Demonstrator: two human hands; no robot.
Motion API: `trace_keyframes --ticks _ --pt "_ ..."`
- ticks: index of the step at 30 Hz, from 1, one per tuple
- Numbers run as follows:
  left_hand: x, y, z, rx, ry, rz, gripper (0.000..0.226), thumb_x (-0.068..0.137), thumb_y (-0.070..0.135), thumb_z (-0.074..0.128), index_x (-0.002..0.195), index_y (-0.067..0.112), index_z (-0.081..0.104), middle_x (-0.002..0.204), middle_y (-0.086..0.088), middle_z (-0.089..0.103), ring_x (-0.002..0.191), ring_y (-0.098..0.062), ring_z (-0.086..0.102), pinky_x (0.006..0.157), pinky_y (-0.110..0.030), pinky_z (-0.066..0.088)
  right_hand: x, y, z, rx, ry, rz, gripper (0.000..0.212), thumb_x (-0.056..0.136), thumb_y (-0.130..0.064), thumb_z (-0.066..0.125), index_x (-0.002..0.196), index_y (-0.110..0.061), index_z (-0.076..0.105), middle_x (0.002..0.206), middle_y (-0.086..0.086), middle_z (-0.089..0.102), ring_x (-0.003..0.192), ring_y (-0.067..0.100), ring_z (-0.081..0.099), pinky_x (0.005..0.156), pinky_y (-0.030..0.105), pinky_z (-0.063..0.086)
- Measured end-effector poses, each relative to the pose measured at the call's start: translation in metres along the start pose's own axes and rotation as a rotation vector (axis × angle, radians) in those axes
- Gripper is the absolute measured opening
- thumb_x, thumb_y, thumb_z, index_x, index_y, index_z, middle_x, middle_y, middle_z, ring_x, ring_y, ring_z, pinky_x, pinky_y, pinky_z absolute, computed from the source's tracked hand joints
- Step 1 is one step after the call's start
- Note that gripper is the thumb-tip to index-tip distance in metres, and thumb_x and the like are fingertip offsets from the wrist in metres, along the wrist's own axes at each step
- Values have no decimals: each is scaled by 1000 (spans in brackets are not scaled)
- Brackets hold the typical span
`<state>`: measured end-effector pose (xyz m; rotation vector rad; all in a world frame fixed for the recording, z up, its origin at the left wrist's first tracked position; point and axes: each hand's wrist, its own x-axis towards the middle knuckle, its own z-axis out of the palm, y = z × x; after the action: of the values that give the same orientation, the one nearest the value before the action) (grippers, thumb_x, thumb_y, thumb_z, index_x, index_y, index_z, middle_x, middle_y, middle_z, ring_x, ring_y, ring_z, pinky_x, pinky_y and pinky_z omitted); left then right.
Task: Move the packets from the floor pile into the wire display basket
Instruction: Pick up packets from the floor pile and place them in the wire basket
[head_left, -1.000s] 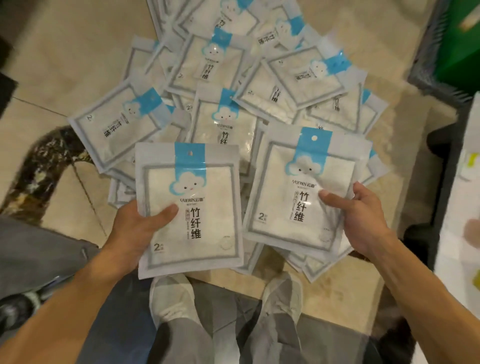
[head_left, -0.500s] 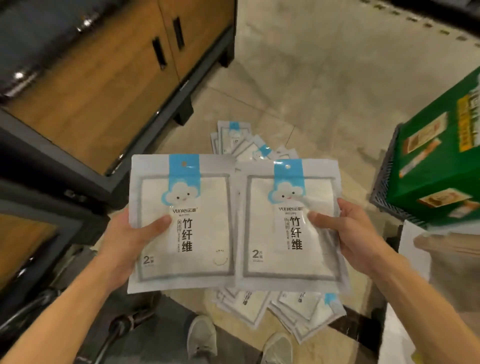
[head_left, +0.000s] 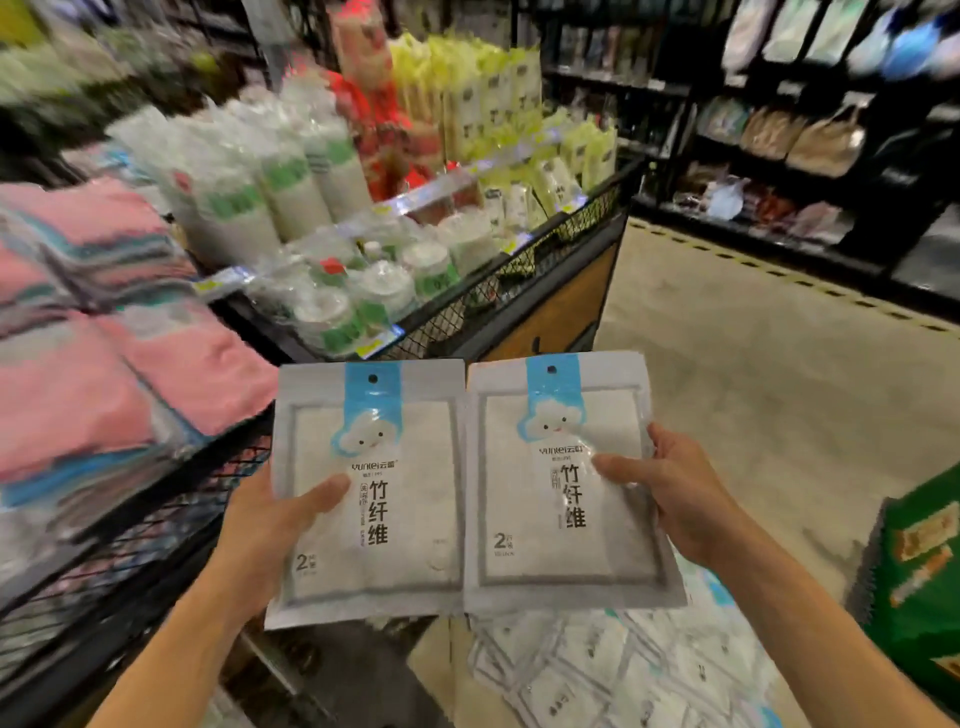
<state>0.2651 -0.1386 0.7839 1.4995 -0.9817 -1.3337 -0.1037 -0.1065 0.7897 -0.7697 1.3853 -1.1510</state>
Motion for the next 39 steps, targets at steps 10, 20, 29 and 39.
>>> trace_keyframes --ticks 10,20,29,39 --pt "-163 115 -106 -90 317 152 41 77 10 78 116 13 65 100 -14 78 89 -36 76 71 -49 63 -65 -132 111 -17 -348 -157 38 83 9 73 119 -4 67 104 14 79 92 31 77 74 40 65" --pt "-341 92 -137 -204 651 208 98 33 43 102 118 9 68 106 -15 77 95 -37 76 87 -53 58 -145 -148 175 -66 -768 -95 34 87 4 73 116 -11 65 102 16 79 88 34 78 62 41 65" --pt "-435 41 -193 -259 874 148 43 77 9 79 117 4 64 99 -17 77 87 -39 76 83 -59 58 -208 -100 240 -164 -918 -96 38 83 8 74 119 -4 66 106 19 77 96 40 75 93 59 57" --pt "-468 -27 -289 -367 863 49 29 89 -1 67 117 5 61 96 -15 78 84 -34 77 67 -46 60 -253 -28 325 -266 -896 -88 32 86 10 70 116 -3 68 104 15 79 93 34 77 84 48 63"
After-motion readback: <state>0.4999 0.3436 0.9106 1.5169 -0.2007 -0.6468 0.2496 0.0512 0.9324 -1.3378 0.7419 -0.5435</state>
